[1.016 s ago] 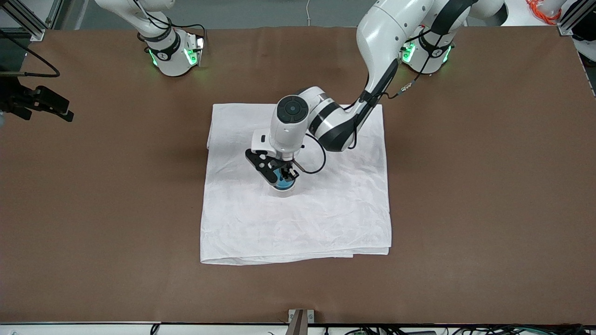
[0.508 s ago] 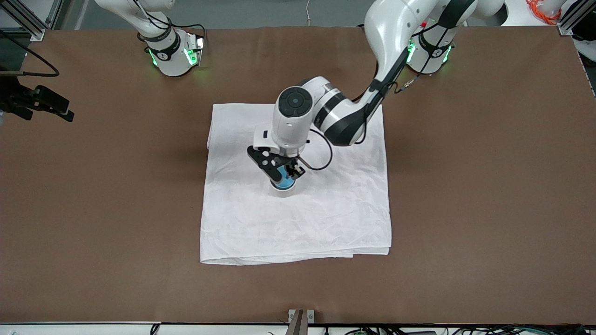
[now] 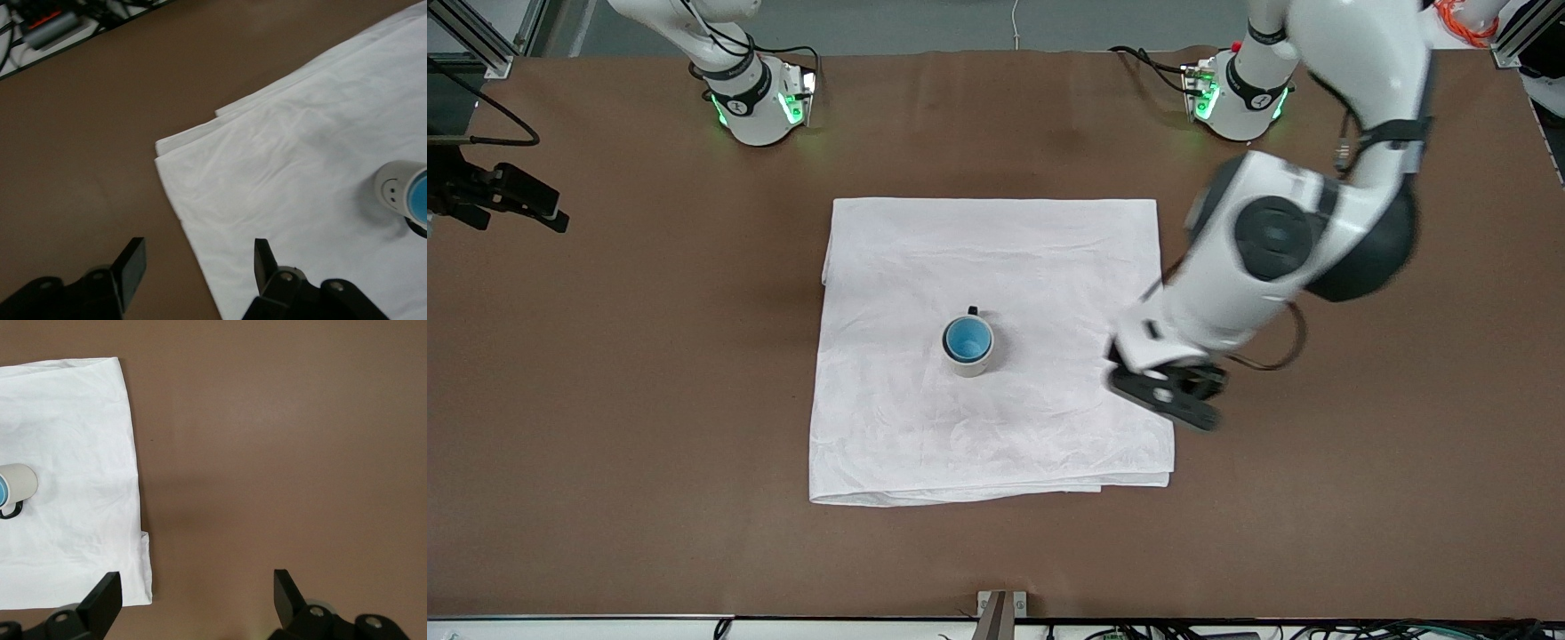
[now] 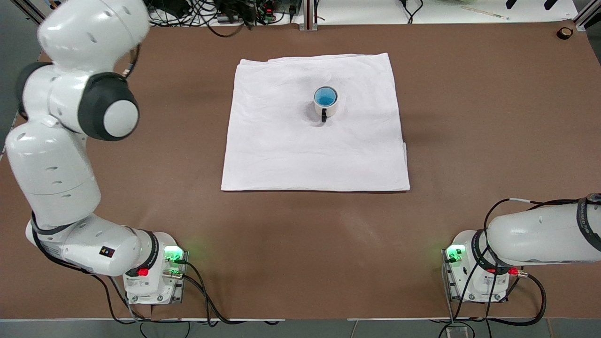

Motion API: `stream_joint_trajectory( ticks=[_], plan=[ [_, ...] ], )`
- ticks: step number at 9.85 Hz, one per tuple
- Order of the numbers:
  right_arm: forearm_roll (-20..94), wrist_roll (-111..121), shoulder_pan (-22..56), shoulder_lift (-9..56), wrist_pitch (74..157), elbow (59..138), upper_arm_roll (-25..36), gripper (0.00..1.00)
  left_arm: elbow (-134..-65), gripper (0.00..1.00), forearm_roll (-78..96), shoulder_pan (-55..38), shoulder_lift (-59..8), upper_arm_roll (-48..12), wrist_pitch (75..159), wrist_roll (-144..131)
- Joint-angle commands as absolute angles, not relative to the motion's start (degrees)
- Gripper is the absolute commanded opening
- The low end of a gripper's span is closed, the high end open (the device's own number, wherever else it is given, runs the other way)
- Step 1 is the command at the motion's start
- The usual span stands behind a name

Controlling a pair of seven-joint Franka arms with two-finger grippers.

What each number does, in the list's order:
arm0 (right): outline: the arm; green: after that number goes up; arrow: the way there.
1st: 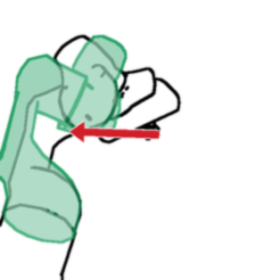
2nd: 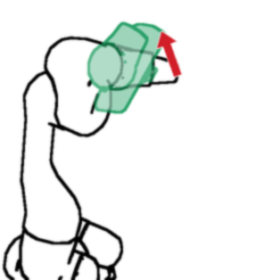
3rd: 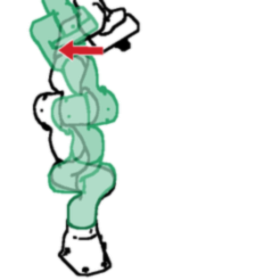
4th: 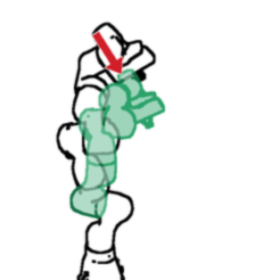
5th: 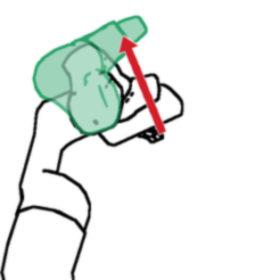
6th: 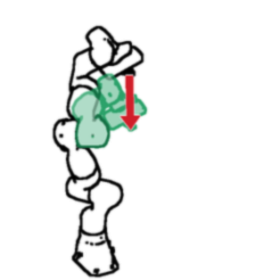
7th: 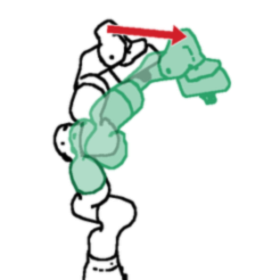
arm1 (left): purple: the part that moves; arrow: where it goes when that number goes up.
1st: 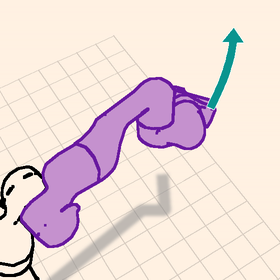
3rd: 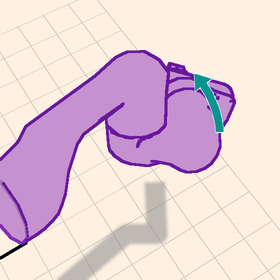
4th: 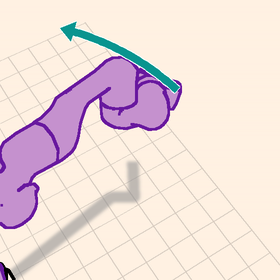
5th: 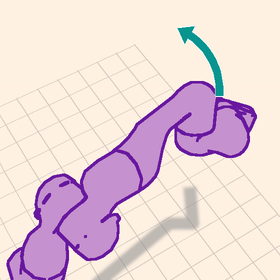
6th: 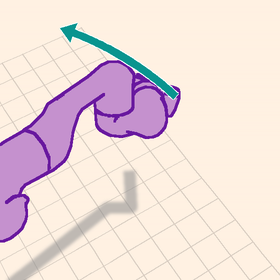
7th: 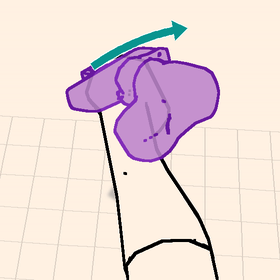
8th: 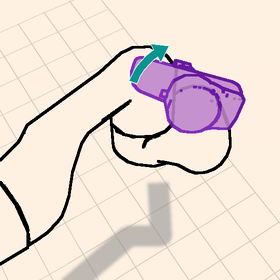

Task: Place blue cup into white mug on cloth
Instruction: 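Open the left gripper and withdraw it from the mug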

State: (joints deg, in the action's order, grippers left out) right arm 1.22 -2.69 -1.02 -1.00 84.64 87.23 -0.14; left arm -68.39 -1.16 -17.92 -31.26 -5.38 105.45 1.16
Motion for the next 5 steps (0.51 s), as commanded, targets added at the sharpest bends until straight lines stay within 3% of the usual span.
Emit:
stream_joint_trajectory(
  ticks=[1,5],
  plan=[
    [2.0,-2.5,-1.5,-0.6,84.3,86.3,-0.6,1.0,-69.9,1.0,-1.2,-13.0,-28.1,-6.0,99.5,0.1],
    [2.0,-2.4,-1.7,-0.6,84.3,86.3,-0.5,1.0,-70.0,1.0,-1.8,-2.1,-20.6,-4.8,94.7,-0.3]
  ],
)
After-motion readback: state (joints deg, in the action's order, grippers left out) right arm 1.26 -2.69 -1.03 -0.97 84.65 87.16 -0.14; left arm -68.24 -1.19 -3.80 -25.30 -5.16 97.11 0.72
